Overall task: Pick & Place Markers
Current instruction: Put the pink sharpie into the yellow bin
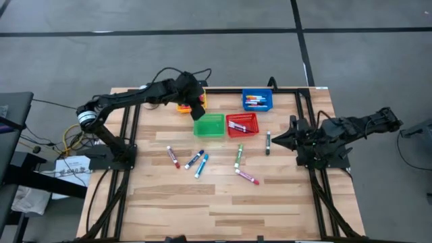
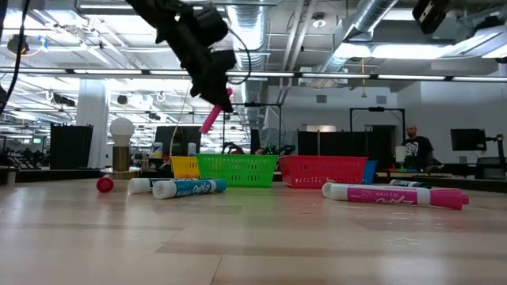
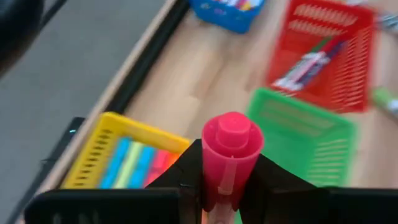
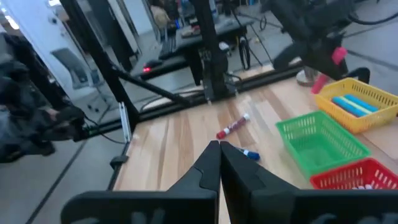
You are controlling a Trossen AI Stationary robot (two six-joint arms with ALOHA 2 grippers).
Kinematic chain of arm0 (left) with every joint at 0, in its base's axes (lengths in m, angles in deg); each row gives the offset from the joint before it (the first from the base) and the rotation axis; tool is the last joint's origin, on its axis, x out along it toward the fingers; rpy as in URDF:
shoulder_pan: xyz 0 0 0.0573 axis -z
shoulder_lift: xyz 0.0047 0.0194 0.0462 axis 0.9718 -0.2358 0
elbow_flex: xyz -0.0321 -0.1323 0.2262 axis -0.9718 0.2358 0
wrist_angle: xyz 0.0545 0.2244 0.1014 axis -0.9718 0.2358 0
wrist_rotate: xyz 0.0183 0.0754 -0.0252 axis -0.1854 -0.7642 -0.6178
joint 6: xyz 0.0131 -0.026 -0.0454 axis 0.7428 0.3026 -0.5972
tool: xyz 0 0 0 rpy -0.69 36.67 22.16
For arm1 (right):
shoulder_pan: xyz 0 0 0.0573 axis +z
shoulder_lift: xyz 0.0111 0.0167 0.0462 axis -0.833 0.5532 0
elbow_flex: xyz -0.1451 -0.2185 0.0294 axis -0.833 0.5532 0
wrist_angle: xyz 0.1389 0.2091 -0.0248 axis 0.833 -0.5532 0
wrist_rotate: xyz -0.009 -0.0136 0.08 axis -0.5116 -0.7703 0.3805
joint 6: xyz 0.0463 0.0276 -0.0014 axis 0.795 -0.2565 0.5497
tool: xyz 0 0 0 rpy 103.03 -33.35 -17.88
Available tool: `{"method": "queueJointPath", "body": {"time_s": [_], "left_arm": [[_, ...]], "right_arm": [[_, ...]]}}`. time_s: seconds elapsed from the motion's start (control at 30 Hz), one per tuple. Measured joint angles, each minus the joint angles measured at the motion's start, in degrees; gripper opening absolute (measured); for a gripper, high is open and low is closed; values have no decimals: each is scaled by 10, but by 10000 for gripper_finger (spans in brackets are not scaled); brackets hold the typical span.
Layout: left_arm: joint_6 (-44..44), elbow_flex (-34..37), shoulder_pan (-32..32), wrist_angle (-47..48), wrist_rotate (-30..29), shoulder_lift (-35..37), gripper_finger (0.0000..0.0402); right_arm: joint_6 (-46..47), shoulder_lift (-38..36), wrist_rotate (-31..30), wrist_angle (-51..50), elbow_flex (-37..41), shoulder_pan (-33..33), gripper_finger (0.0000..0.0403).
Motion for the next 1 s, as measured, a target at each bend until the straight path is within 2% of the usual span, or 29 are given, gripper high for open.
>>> {"method": "queueJointPath", "body": {"time_s": [0.17, 0.43, 0.7, 1.0], "left_arm": [[74, -2, -58, 0, 1, -20, 56], [169, -59, -120, 2, 50, -90, 56], [223, -102, -125, 18, 67, -153, 56], [262, -103, -124, 46, 64, -164, 56]], "right_arm": [[-5, -31, -17, 38, 39, -13, 0], [-5, -73, -30, 108, 97, -53, 0], [15, -86, -30, 86, 142, -92, 0], [34, -87, -29, 88, 153, -136, 1]]}}
